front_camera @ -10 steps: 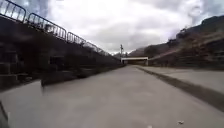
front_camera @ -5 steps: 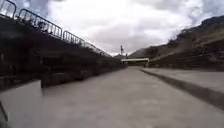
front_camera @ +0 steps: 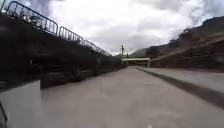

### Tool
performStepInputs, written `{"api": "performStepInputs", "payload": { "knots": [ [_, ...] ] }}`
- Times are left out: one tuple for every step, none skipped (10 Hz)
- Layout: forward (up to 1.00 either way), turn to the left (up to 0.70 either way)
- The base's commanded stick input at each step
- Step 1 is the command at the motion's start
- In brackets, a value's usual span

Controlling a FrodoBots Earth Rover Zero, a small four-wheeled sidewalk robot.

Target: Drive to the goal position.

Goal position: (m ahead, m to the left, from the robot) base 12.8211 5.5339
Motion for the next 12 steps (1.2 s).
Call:
{"api": "performStepInputs", "payload": {
  "knots": [
    [0.70, 0.00],
    [0.70, 0.00],
    [0.70, 0.00],
    [0.70, 0.00],
    [0.70, 0.00],
    [0.70, 0.00],
    [0.70, 0.00],
    [0.70, 0.00],
    [0.70, 0.00],
    [0.70, 0.00],
    [0.70, 0.00],
    [0.70, 0.00]
  ]
}}
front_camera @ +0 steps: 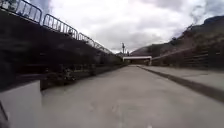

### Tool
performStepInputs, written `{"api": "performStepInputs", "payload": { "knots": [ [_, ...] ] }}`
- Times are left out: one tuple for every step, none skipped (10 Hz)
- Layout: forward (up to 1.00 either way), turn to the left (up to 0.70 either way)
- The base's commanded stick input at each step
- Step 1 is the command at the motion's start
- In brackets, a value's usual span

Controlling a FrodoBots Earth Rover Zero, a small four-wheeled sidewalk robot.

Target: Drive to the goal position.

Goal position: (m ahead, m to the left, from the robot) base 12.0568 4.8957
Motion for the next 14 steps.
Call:
{"api": "performStepInputs", "payload": {
  "knots": [
    [0.70, 0.00],
    [0.70, 0.00],
    [0.70, 0.00],
    [0.70, 0.00],
    [0.70, 0.00],
    [0.70, 0.00],
    [0.70, 0.00],
    [0.70, 0.00],
    [0.70, 0.00],
    [0.70, 0.00],
    [0.70, 0.00],
    [0.70, 0.00],
    [0.70, 0.00],
    [0.70, 0.00]
  ]
}}
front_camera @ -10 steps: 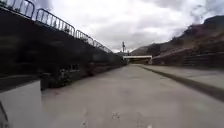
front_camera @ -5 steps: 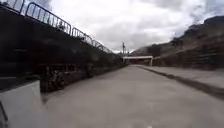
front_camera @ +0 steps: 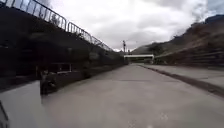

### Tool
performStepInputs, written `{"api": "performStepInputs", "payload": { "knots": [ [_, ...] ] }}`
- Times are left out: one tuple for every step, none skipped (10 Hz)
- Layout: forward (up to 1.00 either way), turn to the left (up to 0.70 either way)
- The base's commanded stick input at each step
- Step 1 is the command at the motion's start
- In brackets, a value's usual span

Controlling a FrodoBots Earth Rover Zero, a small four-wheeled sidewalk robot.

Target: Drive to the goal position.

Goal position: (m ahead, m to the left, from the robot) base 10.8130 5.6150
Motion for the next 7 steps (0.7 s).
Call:
{"api": "performStepInputs", "payload": {
  "knots": [
    [0.70, 0.00],
    [0.70, 0.00],
    [0.70, 0.00],
    [0.70, 0.00],
    [0.70, 0.00],
    [0.70, 0.00],
    [0.70, 0.00]
  ]
}}
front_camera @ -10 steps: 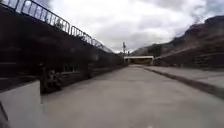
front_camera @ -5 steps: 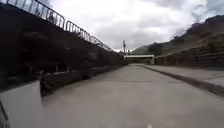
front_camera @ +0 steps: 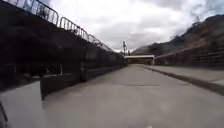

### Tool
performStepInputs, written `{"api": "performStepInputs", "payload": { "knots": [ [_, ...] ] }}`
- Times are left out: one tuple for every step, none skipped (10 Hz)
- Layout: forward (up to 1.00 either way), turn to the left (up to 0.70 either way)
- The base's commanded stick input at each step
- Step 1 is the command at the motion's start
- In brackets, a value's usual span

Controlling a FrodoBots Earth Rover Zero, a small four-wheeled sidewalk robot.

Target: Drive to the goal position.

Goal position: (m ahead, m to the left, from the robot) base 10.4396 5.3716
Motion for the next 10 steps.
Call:
{"api": "performStepInputs", "payload": {
  "knots": [
    [0.70, 0.00],
    [0.70, 0.00],
    [0.70, 0.00],
    [0.70, 0.00],
    [0.70, 0.00],
    [0.70, 0.00],
    [0.70, 0.00],
    [0.70, 0.00],
    [0.70, 0.00],
    [0.70, 0.00]
  ]
}}
